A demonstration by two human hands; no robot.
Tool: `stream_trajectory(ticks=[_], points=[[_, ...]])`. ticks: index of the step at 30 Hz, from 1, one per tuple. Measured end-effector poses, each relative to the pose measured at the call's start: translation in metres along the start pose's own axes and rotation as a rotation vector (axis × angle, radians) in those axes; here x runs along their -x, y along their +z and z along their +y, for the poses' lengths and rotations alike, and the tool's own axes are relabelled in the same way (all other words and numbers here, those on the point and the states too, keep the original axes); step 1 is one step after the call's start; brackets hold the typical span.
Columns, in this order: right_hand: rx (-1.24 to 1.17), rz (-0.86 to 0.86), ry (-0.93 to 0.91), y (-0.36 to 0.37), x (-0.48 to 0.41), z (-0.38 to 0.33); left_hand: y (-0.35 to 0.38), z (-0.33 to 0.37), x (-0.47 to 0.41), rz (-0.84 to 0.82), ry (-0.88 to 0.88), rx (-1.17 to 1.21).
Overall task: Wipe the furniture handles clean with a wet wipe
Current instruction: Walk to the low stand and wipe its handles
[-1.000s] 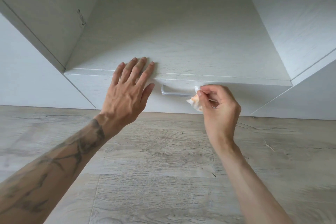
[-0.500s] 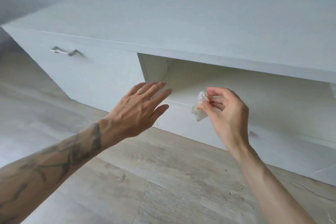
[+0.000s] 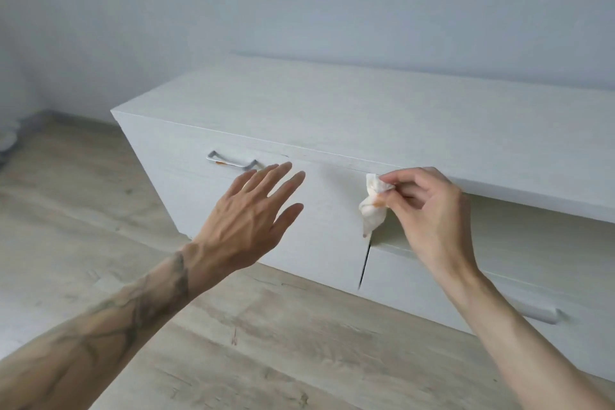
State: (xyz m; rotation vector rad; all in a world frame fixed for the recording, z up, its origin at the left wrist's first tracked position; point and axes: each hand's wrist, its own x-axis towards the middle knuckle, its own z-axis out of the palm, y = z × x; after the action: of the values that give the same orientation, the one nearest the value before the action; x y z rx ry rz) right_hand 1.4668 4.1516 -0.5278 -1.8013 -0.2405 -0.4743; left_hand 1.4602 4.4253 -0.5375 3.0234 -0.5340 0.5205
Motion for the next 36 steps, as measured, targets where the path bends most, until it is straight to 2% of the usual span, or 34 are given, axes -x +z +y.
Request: stream_trajectory(ticks=[9,14,20,26,33,36], points=[[0.041,0.068,0.029,0.147,-0.032,-0.054,-0.017,-0.182,-0.001,0.125,0.019,0.038],[0.087,0.111,0.049,0.201,-0.05,-0.07,-0.007,-0.251,-0.024,0.149,0.075,0.064],[0.101,0.153,0.119,0.226,-0.058,-0.074,0.007,-0.281,-0.049,0.192,0.098,0.092],[0.119,0.153,0.155,0.249,-0.053,-0.046,0.035,-0.288,-0.058,0.216,0.067,0.083],[0.071,0.221,0.086,0.277,-0.048,-0.016,0.054,-0.292,-0.057,0.279,0.087,0.065],[0.129,0.264,0.037,0.289,-0.044,-0.003,0.061,-0.296,-0.058,0.331,0.104,0.065]])
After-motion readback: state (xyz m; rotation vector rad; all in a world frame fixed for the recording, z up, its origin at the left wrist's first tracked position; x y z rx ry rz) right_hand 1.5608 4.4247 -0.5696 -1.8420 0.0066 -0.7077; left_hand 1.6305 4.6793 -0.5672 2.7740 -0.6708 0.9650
